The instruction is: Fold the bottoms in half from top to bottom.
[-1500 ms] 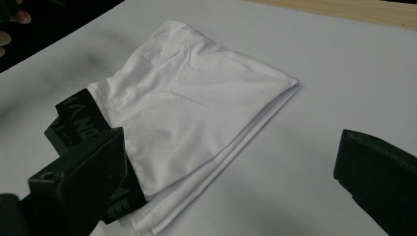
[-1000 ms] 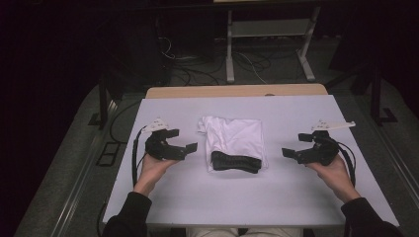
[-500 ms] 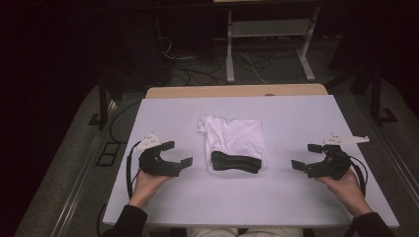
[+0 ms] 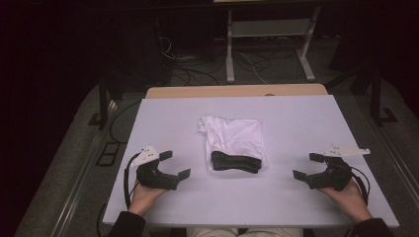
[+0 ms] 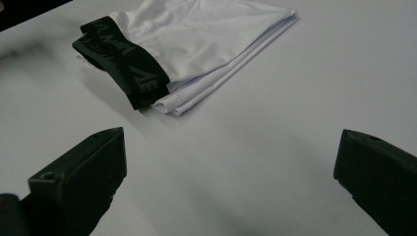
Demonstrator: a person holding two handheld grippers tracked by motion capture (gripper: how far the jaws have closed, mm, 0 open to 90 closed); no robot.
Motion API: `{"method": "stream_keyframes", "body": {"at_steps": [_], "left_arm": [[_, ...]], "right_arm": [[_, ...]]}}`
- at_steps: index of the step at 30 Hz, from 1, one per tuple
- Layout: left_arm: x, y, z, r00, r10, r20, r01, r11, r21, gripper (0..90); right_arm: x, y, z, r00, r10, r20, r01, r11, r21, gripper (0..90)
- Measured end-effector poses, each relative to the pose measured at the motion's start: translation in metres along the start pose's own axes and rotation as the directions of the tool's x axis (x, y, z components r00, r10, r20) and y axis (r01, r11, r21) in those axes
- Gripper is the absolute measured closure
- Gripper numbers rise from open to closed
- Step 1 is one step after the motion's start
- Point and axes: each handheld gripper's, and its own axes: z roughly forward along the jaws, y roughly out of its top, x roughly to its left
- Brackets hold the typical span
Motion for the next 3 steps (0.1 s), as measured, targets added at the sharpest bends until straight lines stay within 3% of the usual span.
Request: {"method": "stream_keyframes", "body": {"at_steps": [3], "left_arm": [[0.0027,-0.0026,0.0027,0.9998,-0.016,0.010,0.015,0.9998,0.015,0.0]], "right_arm": [[0.0010,-0.0028,0.0014,0.9999,-0.014,-0.001,0.014,1.000,0.016,0.0]]}}
